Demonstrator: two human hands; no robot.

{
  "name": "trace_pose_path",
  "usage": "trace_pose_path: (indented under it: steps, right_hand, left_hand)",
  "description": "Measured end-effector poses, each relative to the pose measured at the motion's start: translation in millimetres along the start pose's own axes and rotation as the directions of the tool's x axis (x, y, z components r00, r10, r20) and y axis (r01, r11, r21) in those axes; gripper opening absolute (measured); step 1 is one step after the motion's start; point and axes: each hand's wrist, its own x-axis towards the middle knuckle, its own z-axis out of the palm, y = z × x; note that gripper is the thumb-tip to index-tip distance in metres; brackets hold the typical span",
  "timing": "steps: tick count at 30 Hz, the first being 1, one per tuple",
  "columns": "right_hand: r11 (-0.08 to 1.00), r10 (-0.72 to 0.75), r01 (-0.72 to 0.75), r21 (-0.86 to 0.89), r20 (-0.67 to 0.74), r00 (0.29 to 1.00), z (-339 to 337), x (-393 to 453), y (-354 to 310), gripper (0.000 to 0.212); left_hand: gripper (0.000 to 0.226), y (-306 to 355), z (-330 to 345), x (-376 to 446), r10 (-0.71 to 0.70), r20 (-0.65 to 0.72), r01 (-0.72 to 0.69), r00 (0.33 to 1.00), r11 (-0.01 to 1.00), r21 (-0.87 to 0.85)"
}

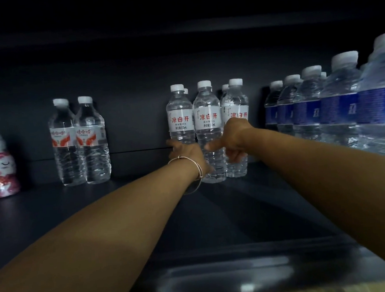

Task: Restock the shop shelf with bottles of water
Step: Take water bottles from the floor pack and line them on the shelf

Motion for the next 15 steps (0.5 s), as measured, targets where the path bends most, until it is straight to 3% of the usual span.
trace_pose_path:
  steps: [5, 10, 12, 15]
  right_hand:
    - [0.973, -0.043, 0.04, -0.228, -0.006, 0.999, -2.0, 4.4, 7.7, 0.053]
    - [0.99, -0.049, 0.063, -0.129, 0.106, 0.993, -5.8, 7.7, 17.9, 0.042]
    - [0.996, -0.043, 0.053, -0.075, 0.129, 0.991, -9.2, 6.6, 20.3, 0.038]
    - [0.997, 0.012, -0.002, -0.073, 0.148, 0.989, -12.3, 6.4, 22.4, 0.035]
  left_hand:
    - [0.101, 6.3, 3.8, 17.0, -0.056, 0.055, 0.048, 0.997, 0.989, 0.141]
    - [0.1, 5.4, 3.0, 17.9, -0.081, 0.073, 0.061, 0.994, 0.968, 0.244]
    - [0.091, 6.1, -1.5, 11.9, -0.035, 0.043, 0.021, 0.998, 0.956, 0.291]
    - [0.061, 10.2, -8.3, -4.7, 0.157, -0.02, -0.129, 0.987, 0.873, 0.47]
